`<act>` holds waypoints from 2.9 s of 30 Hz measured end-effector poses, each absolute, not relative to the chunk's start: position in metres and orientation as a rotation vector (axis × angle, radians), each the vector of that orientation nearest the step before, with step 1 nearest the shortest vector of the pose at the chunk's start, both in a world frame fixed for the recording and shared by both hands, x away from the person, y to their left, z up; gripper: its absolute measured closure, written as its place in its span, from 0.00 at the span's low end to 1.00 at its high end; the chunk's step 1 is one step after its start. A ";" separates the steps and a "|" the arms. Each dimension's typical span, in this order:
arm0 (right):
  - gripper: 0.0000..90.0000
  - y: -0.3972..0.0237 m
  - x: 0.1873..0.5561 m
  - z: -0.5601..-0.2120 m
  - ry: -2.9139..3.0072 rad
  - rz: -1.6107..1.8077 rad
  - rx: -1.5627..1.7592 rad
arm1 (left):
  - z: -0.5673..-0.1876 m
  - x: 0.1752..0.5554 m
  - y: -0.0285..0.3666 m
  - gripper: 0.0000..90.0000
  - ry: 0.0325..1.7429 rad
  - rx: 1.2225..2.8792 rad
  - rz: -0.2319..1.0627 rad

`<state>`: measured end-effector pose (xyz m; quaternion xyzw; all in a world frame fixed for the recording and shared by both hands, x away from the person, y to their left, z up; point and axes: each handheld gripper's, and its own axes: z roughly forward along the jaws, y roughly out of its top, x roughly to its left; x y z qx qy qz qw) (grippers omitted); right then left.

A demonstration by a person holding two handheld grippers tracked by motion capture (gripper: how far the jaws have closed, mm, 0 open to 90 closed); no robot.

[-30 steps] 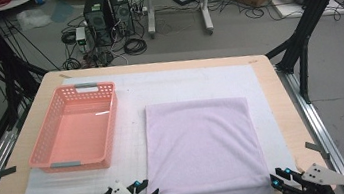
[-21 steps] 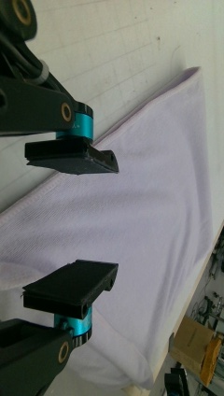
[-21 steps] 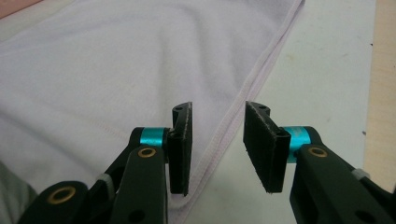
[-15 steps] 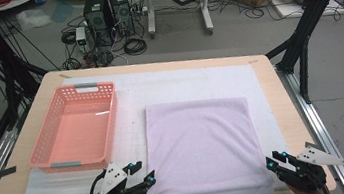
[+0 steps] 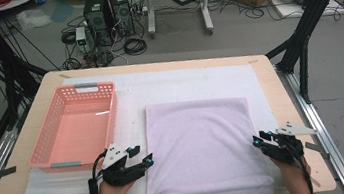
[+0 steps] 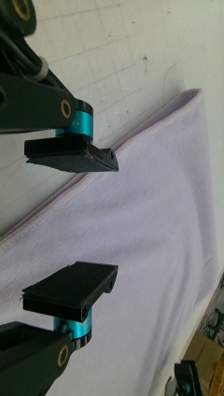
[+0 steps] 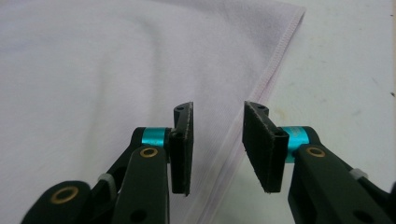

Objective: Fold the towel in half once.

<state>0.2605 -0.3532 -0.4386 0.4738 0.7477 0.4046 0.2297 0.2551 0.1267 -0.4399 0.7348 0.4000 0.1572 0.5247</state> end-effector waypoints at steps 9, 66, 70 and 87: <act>0.86 -0.337 0.300 -0.444 2.114 0.867 1.305 | -0.445 0.288 0.121 0.48 0.974 1.783 0.363; 0.95 -0.351 0.388 -0.445 2.147 1.012 1.446 | -0.452 0.406 0.084 0.94 1.172 1.907 0.381; 0.96 -0.354 0.389 -0.444 2.137 1.008 1.432 | -0.447 0.406 0.083 0.95 1.189 1.855 0.440; 0.96 -0.360 0.425 -0.426 1.965 1.099 1.402 | -0.414 0.451 0.078 0.95 1.168 1.776 0.539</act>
